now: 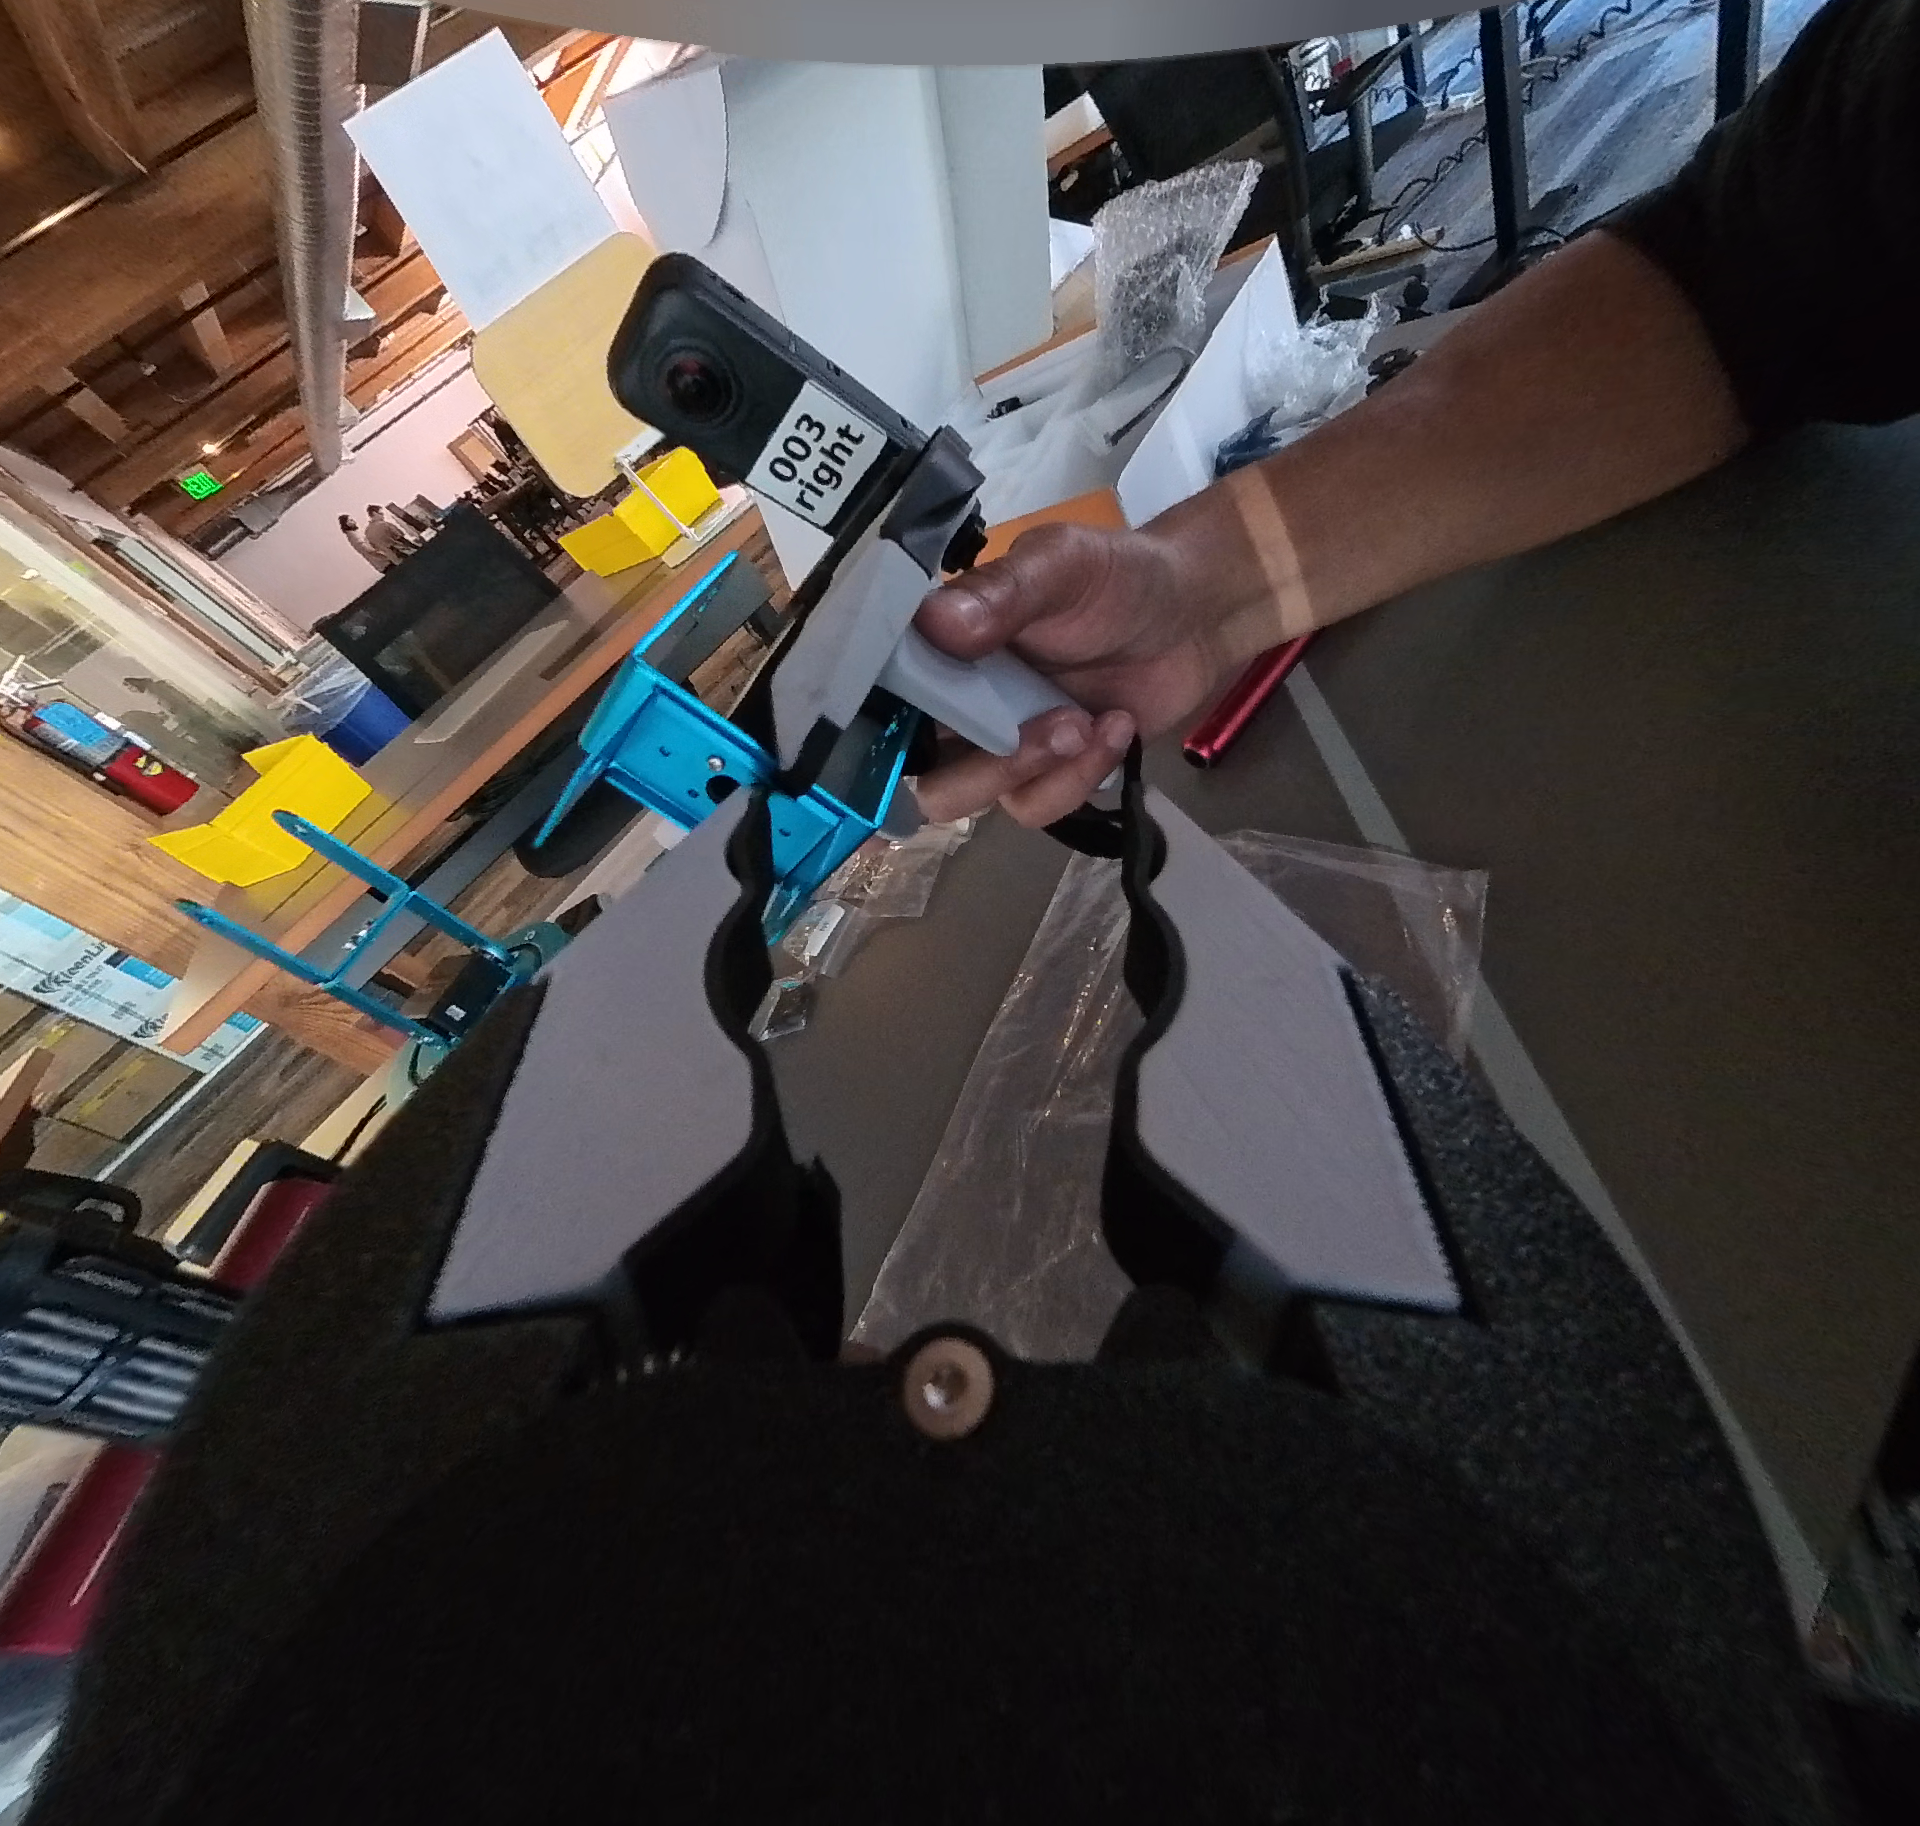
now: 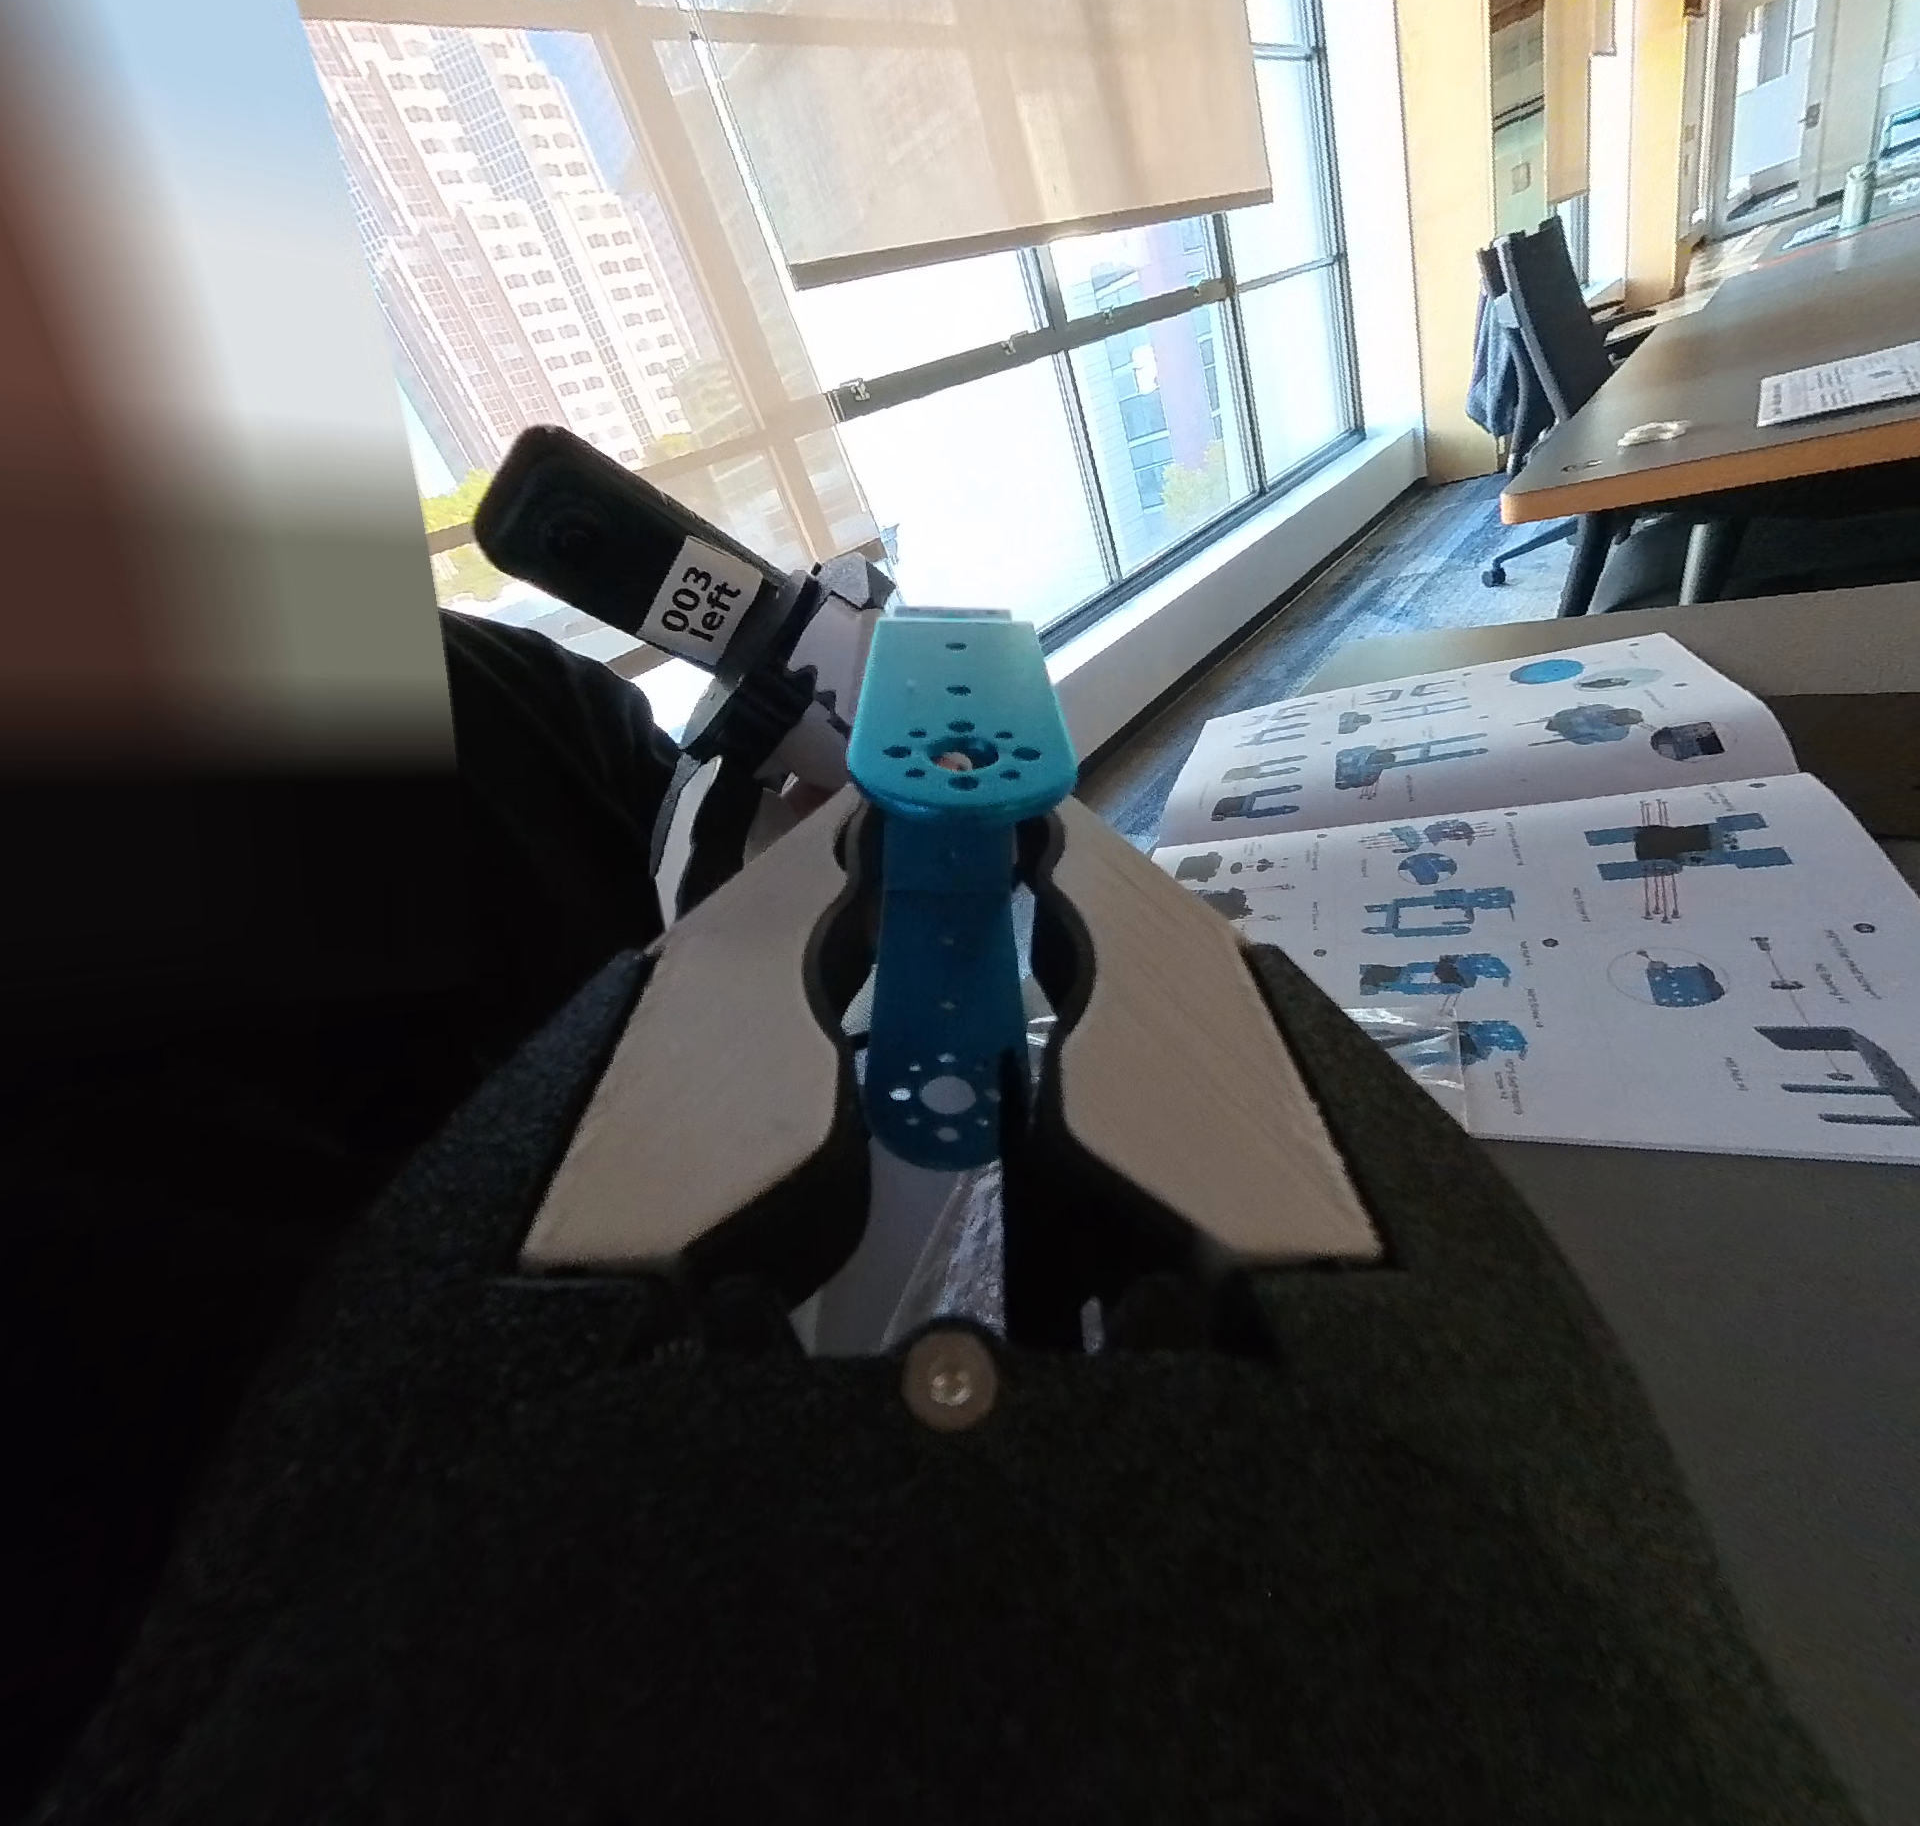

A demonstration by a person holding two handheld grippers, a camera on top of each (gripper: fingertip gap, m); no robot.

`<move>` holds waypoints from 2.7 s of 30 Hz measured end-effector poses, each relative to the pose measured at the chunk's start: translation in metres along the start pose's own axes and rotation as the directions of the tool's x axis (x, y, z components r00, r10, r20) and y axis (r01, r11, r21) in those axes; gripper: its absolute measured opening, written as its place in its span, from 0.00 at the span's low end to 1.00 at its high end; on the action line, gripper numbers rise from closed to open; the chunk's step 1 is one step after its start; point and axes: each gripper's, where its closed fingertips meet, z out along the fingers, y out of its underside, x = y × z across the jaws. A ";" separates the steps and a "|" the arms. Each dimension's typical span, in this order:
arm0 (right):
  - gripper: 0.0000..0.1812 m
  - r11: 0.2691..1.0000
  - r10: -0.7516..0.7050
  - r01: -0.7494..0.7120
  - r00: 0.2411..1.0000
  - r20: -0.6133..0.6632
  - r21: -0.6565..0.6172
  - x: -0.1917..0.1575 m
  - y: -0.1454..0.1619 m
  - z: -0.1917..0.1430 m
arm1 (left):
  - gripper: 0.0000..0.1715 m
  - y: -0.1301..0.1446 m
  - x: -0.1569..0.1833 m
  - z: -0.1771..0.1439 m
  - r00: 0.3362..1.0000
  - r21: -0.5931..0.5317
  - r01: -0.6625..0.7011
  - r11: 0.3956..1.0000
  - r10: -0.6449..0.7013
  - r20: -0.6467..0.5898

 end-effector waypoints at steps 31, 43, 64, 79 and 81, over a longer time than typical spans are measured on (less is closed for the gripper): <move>0.27 0.988 -0.137 0.133 0.989 -0.048 -0.081 -0.001 0.005 -0.033 | 0.38 0.008 -0.031 0.015 0.763 -0.035 -0.639 0.768 0.639 0.091; 0.13 0.468 -0.335 -0.016 0.922 -0.194 -0.884 0.030 0.155 -0.129 | 0.38 0.081 -0.076 0.058 0.750 -0.051 -0.656 0.753 0.658 0.067; 0.08 0.200 -0.312 -0.085 0.939 -0.145 -0.976 0.044 0.180 -0.121 | 0.38 0.129 -0.066 0.060 0.828 -0.060 -0.560 0.827 0.560 -0.009; 0.07 0.106 -0.201 -0.184 0.958 -0.202 -0.977 0.045 0.178 -0.123 | 0.38 0.125 -0.061 0.059 0.824 -0.045 -0.567 0.823 0.567 -0.014; 0.07 0.120 -0.216 -0.166 0.958 -0.189 -0.979 0.048 0.177 -0.121 | 0.38 0.126 -0.060 0.059 0.823 -0.047 -0.568 0.822 0.568 -0.017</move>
